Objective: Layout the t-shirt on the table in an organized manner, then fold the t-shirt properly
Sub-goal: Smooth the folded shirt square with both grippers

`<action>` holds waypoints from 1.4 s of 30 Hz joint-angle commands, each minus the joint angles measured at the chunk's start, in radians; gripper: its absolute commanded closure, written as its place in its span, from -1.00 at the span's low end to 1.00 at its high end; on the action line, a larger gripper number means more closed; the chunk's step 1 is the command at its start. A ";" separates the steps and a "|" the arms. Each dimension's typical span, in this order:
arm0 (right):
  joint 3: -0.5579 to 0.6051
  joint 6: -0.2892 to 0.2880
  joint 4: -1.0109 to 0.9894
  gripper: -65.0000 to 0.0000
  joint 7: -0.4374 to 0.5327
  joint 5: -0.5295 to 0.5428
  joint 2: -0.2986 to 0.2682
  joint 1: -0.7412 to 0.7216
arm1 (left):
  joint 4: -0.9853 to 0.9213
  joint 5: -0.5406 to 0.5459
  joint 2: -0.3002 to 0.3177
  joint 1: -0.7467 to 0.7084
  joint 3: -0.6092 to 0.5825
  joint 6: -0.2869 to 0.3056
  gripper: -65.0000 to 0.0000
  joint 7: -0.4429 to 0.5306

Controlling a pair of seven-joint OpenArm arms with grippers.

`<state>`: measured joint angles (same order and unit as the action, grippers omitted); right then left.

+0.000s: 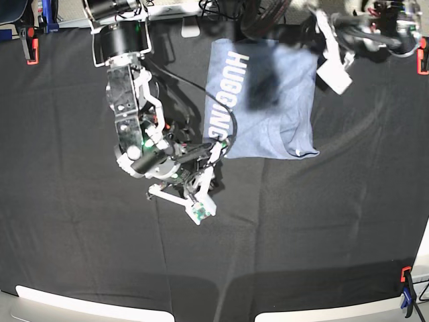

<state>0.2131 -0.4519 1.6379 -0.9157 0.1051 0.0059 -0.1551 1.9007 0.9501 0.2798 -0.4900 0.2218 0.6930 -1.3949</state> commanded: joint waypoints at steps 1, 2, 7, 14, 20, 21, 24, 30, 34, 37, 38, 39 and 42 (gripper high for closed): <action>-0.002 -0.003 0.016 1.00 0.016 0.007 0.005 -0.025 | 0.006 -0.012 0.017 0.000 -0.002 0.005 1.00 0.040; -0.002 -0.004 0.016 1.00 0.012 0.008 0.005 -0.025 | -0.002 -0.049 0.026 0.000 -0.002 0.005 1.00 0.071; -0.002 -0.051 0.016 1.00 -0.059 0.093 0.005 -0.025 | -0.085 -0.185 0.056 0.031 -0.001 0.005 1.00 0.206; -0.002 -0.083 0.016 1.00 -0.140 0.112 0.005 -0.021 | -0.273 -0.190 0.055 0.142 -0.001 0.005 1.00 0.302; -0.002 -0.082 0.016 1.00 -0.171 0.085 -0.003 0.039 | -0.325 -0.190 0.053 0.237 -0.001 0.005 1.00 0.393; -0.002 -0.083 0.016 1.00 -0.171 0.077 -0.006 0.052 | -0.330 -0.190 0.053 0.253 -0.001 0.005 1.00 0.410; -0.002 -0.082 0.018 1.00 -0.180 0.074 -0.005 0.088 | -0.363 -0.191 0.053 0.308 -0.001 0.005 1.00 0.452; -0.002 -0.082 0.059 1.00 -0.186 0.074 0.000 0.187 | -0.469 -0.191 0.053 0.418 -0.001 0.005 1.00 0.526; -0.002 -0.082 0.122 1.00 -0.158 0.074 0.015 0.275 | -0.529 -0.191 0.052 0.486 -0.001 0.005 1.00 0.579; 0.003 -0.083 0.159 1.00 -0.121 0.073 0.054 0.339 | -0.558 -0.191 0.050 0.531 -0.002 0.005 1.00 0.589; 0.008 -0.083 0.164 1.00 -0.109 0.069 0.069 0.357 | -0.566 -0.190 0.050 0.544 -0.002 0.005 1.00 0.589; 0.018 -0.083 0.164 1.00 -0.094 0.054 0.084 0.372 | -0.572 -0.191 0.050 0.555 -0.002 0.005 1.00 0.589; 0.061 -0.067 0.164 1.00 -0.035 -0.032 0.121 0.413 | -0.577 -0.190 0.050 0.571 -0.002 0.005 1.00 0.589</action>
<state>0.2707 -0.5156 1.7828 -0.9653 0.0505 0.1181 0.2634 1.3098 0.7357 0.3187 0.0620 0.2161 0.6895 -0.8303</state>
